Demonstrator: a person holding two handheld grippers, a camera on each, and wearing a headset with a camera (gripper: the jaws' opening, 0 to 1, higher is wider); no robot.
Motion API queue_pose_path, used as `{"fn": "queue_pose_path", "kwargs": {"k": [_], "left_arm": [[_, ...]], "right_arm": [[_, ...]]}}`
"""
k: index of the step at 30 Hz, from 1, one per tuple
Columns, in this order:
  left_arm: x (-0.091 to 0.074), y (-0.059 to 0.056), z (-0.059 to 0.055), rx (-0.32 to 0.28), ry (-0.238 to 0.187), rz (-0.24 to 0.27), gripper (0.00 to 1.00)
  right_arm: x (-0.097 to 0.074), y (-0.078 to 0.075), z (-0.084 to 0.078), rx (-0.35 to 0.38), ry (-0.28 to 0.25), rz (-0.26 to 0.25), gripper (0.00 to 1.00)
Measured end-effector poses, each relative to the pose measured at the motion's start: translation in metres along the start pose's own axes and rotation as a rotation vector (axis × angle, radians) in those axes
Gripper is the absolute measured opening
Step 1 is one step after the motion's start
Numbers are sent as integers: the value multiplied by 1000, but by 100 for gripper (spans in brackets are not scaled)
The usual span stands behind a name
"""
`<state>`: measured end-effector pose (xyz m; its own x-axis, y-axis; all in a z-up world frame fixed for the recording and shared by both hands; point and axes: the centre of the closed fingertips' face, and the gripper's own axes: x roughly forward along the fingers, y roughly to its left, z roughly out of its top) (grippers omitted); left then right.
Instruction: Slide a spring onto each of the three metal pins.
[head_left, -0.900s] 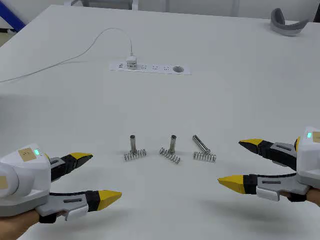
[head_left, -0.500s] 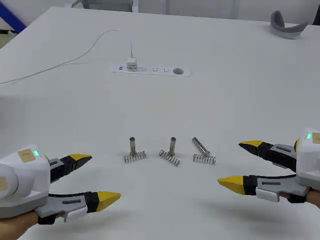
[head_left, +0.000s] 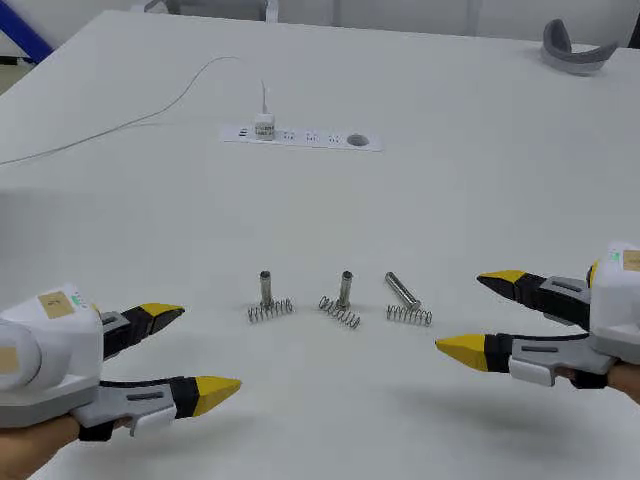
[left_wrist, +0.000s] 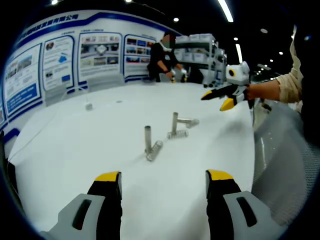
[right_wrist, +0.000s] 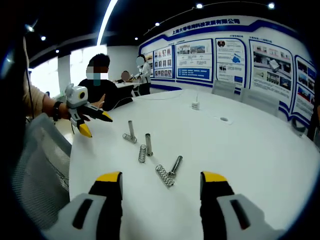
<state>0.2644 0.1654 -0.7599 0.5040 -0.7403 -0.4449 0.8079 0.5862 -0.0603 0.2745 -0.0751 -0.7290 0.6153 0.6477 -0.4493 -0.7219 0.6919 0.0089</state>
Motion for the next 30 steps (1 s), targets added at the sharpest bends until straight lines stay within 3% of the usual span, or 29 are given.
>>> {"fn": "queue_pose_path", "kwargs": {"k": [12,30], "left_arm": [[2,0,1,1,0,0,68],[2,0,0,-1,0,3,68]], "right_arm": [[15,-17,11,7,23,-42,54],[51,-39,15,11,131,-90,40]]}}
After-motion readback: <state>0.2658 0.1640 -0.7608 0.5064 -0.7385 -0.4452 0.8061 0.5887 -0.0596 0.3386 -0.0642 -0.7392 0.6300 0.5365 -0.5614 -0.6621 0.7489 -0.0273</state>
